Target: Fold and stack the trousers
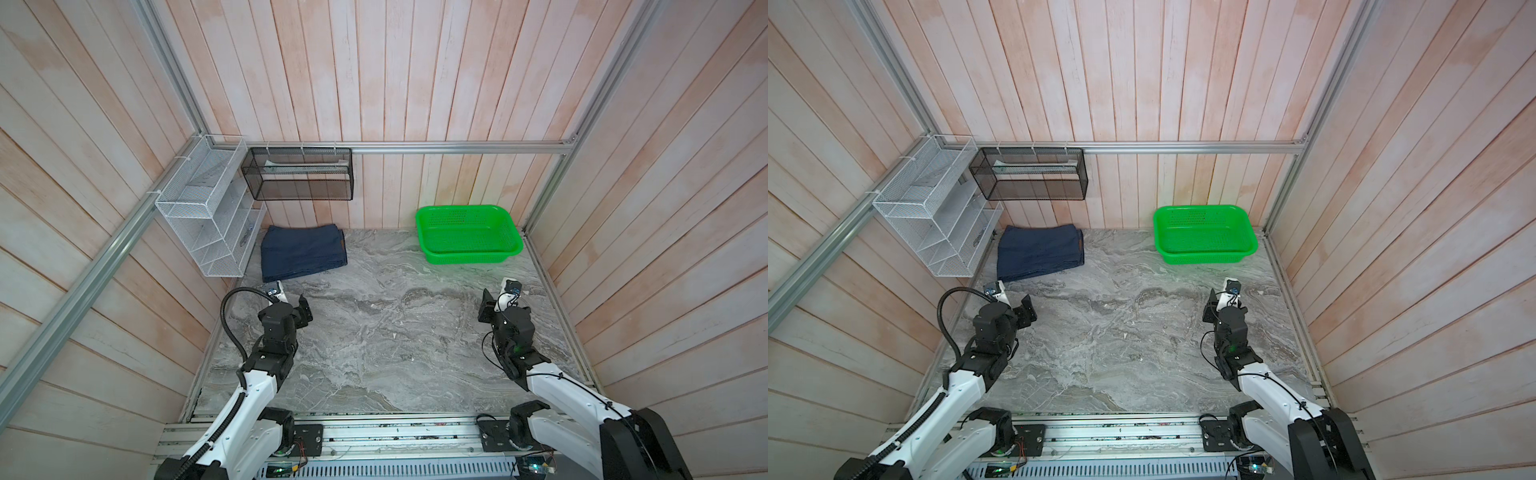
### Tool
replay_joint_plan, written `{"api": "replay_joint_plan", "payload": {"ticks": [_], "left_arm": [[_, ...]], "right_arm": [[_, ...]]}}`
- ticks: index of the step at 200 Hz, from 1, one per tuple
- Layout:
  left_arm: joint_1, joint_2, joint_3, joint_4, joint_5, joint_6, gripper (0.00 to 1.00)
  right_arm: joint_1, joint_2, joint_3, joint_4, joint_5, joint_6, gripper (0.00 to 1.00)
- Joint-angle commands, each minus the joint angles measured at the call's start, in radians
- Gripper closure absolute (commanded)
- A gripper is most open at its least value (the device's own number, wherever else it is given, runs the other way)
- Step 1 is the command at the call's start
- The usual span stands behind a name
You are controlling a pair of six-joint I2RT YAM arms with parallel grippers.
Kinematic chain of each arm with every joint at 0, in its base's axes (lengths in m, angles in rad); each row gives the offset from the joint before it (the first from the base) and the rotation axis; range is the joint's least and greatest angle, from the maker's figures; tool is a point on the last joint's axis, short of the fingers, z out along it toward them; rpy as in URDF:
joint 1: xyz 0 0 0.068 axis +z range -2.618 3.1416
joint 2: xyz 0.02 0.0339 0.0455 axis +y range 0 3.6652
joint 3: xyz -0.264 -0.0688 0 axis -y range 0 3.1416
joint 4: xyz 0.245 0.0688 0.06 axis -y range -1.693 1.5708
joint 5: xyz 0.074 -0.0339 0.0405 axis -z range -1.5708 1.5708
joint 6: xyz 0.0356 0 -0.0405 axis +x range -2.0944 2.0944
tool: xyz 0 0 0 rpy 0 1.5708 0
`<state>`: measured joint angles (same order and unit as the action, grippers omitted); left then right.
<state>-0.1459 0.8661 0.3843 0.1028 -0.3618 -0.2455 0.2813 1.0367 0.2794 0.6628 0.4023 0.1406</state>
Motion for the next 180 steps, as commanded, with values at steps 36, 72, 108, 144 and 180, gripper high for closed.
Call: {"api": "replay_joint_plan", "payload": {"ticks": [36, 72, 108, 144, 180], "left_arm": [[0.001, 0.011, -0.123, 0.348, -0.165, -0.001, 0.12], [0.006, 0.139, -0.158, 0.510, -0.190, 0.057, 0.09], [0.067, 0.317, -0.203, 0.743, -0.128, 0.044, 0.08], [0.100, 0.443, -0.179, 0.912, -0.039, 0.104, 0.08], [0.124, 0.601, -0.151, 1.055, 0.031, 0.149, 0.08]], "right_arm": [[-0.179, 0.133, -0.104, 0.356, 0.005, -0.062, 0.49], [-0.250, 0.311, -0.134, 0.585, -0.061, -0.076, 0.46], [-0.286, 0.491, -0.138, 0.753, -0.144, -0.062, 0.45], [-0.289, 0.472, -0.084, 0.619, -0.188, -0.072, 0.18], [-0.292, 0.479, -0.066, 0.595, -0.174, -0.060, 0.02]]}}
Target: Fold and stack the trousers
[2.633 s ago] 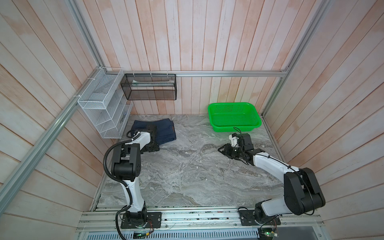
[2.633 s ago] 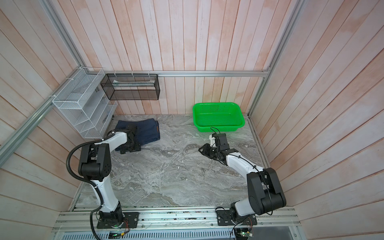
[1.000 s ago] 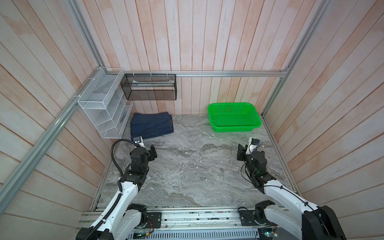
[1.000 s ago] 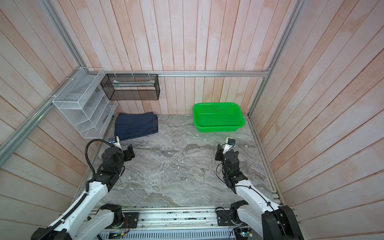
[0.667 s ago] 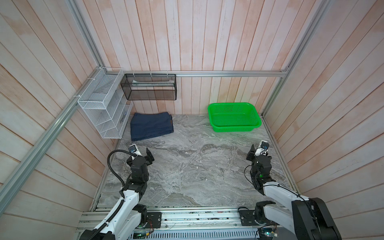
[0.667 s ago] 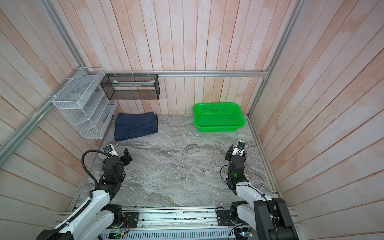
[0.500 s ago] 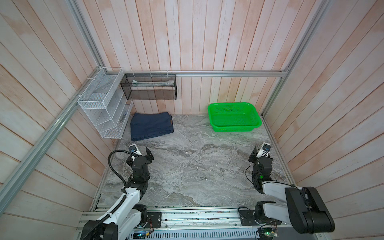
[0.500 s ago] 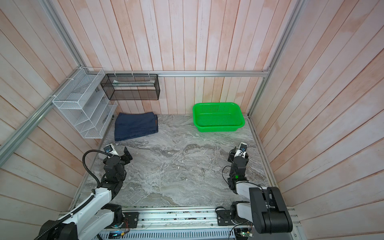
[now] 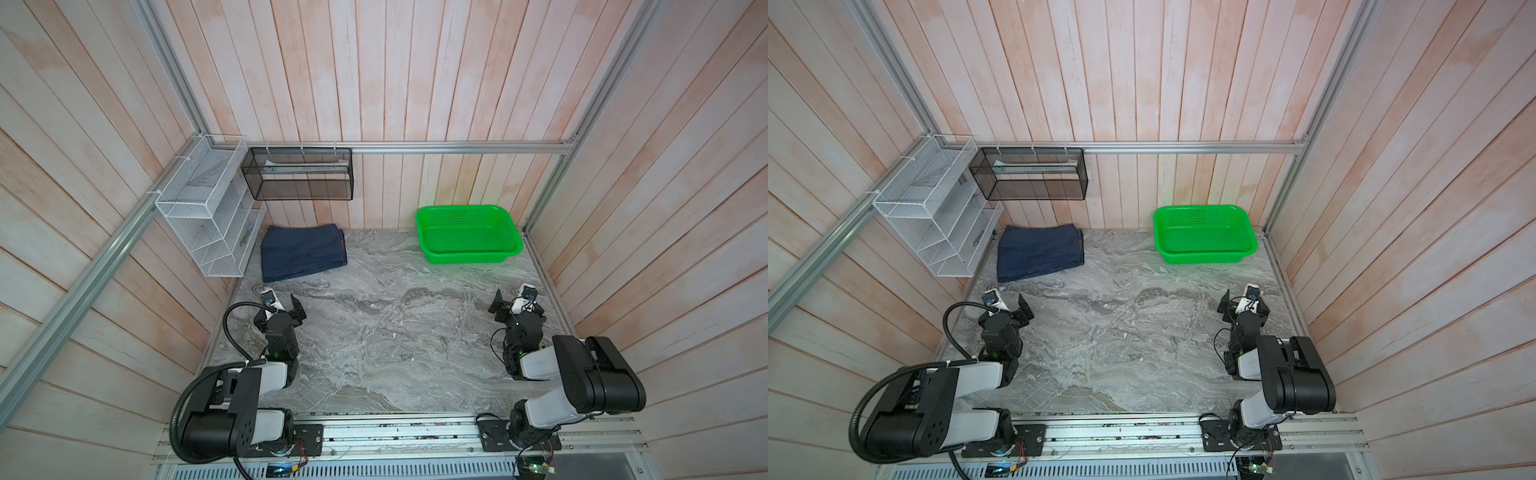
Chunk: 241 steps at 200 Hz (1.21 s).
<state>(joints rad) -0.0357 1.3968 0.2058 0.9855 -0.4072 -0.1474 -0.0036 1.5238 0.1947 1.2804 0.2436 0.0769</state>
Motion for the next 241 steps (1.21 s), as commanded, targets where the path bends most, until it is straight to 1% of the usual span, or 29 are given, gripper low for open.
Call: {"api": "replay_joint_plan", "payload": {"ticks": [1, 9, 18, 23, 25, 27, 29, 35, 40, 50, 53, 66, 80, 96, 108, 241], "left_arm": [[0.014, 0.068, 0.031, 0.158, 0.082, 0.052, 0.09], [0.012, 0.053, 0.063, 0.066, 0.109, 0.050, 0.09], [0.013, 0.080, 0.064, 0.113, 0.116, 0.063, 0.09], [0.013, 0.090, 0.071, 0.111, 0.132, 0.065, 0.09], [0.013, 0.091, 0.076, 0.104, 0.138, 0.065, 0.08], [0.013, 0.091, 0.081, 0.092, 0.146, 0.064, 0.03], [0.013, 0.091, 0.085, 0.084, 0.155, 0.064, 0.01], [0.013, 0.095, 0.101, 0.045, 0.186, 0.094, 0.00], [0.013, 0.118, 0.101, 0.070, 0.201, 0.102, 0.00], [0.017, 0.172, 0.051, 0.233, 0.196, 0.106, 0.00], [0.013, 0.178, 0.047, 0.250, 0.192, 0.113, 0.00], [0.007, 0.141, 0.071, 0.138, 0.195, 0.106, 0.00], [0.008, 0.166, 0.060, 0.205, 0.192, 0.111, 0.00], [0.009, 0.145, 0.070, 0.150, 0.197, 0.106, 0.00], [0.010, 0.153, 0.063, 0.176, 0.194, 0.108, 0.00], [0.010, 0.148, 0.063, 0.167, 0.197, 0.108, 0.00]], "right_arm": [[-0.007, -0.008, 0.019, -0.022, -0.015, 0.003, 0.02], [-0.007, -0.005, 0.018, -0.015, -0.020, 0.000, 0.02], [-0.007, -0.007, 0.025, -0.034, -0.027, -0.001, 0.02], [-0.007, -0.008, 0.033, -0.049, -0.030, -0.007, 0.02], [-0.006, -0.009, 0.035, -0.053, -0.031, -0.008, 0.02], [-0.006, -0.010, 0.036, -0.057, -0.030, -0.009, 0.02], [-0.004, -0.011, 0.036, -0.060, -0.031, -0.011, 0.02], [-0.004, -0.010, 0.037, -0.057, -0.029, -0.010, 0.02], [-0.004, -0.008, 0.035, -0.053, -0.030, -0.011, 0.02], [-0.004, -0.009, 0.037, -0.057, -0.030, -0.012, 0.02], [-0.004, -0.010, 0.037, -0.058, -0.030, -0.011, 0.02], [-0.004, -0.010, 0.037, -0.056, -0.029, -0.012, 0.02], [-0.004, -0.009, 0.037, -0.057, -0.030, -0.012, 0.02], [-0.003, -0.010, 0.036, -0.058, -0.030, -0.012, 0.02], [-0.003, -0.009, 0.037, -0.058, -0.029, -0.012, 0.02], [-0.004, -0.007, 0.037, -0.054, -0.029, -0.011, 0.02]]}}
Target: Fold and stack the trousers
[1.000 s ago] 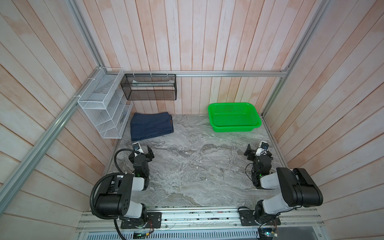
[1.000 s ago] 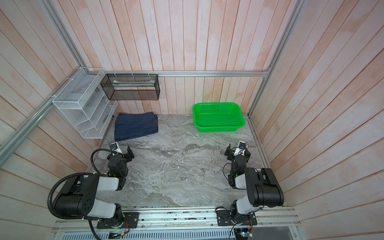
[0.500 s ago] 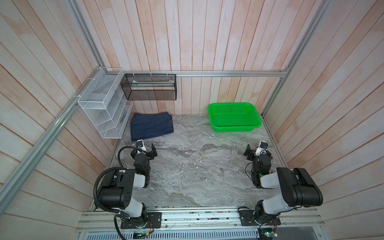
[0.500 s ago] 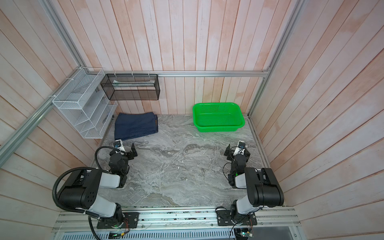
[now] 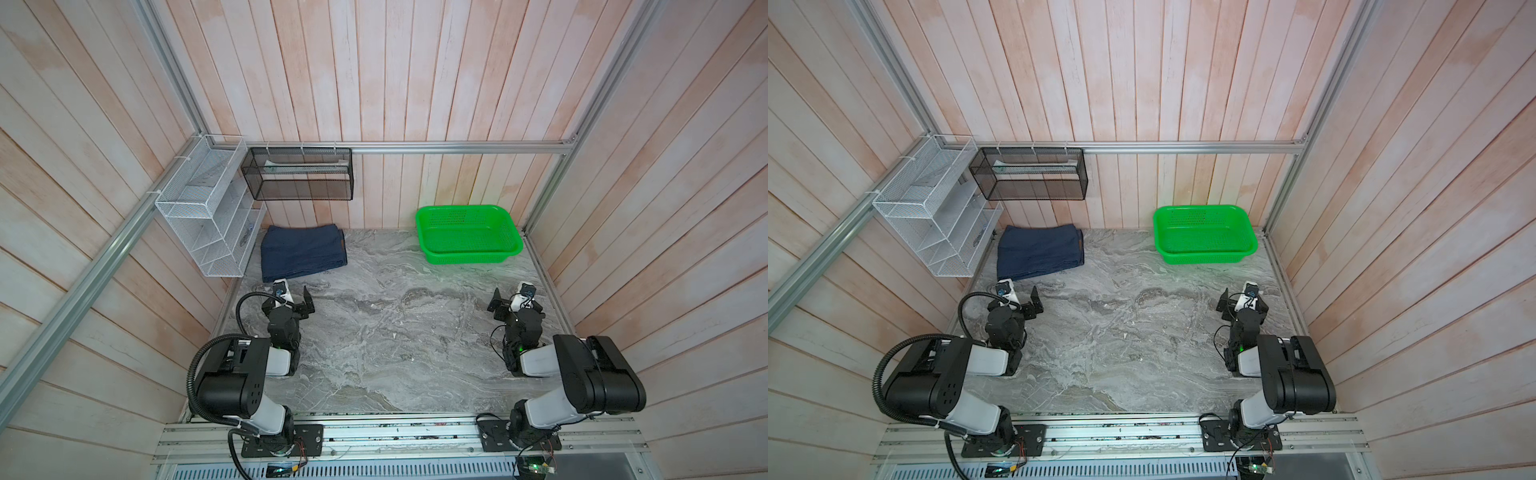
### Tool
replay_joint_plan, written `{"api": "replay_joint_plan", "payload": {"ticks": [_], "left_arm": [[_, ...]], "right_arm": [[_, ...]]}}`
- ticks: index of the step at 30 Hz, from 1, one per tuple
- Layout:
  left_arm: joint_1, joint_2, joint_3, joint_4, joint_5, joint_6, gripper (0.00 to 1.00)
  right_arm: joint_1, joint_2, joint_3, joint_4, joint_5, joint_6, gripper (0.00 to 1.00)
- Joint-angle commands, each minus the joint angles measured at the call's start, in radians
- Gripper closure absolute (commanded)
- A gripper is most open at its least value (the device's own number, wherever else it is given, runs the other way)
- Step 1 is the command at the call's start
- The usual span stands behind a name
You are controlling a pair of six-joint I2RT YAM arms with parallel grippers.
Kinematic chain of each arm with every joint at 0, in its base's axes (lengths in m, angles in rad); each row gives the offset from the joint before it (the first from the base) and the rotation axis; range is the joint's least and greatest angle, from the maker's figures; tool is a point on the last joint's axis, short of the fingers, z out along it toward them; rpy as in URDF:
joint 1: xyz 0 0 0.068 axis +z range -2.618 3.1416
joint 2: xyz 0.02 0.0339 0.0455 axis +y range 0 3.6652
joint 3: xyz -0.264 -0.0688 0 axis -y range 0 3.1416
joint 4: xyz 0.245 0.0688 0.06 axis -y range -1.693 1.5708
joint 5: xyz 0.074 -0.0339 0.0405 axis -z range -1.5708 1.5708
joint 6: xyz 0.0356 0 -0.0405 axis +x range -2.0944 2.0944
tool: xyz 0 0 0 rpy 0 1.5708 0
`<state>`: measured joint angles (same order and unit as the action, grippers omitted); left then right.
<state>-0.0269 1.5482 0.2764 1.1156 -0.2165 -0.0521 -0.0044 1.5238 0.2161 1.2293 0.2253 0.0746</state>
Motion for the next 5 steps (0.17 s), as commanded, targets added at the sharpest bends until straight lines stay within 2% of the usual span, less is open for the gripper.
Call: {"api": "replay_joint_plan", "payload": {"ticks": [1, 5], "left_arm": [[0.001, -0.003, -0.007, 0.036, 0.006, 0.012, 0.00], [0.001, -0.003, -0.006, 0.036, 0.006, 0.012, 0.00]], "right_arm": [[-0.003, -0.007, 0.015, -0.003, -0.011, -0.008, 0.02], [-0.003, -0.008, 0.016, -0.007, -0.011, -0.010, 0.02]]}}
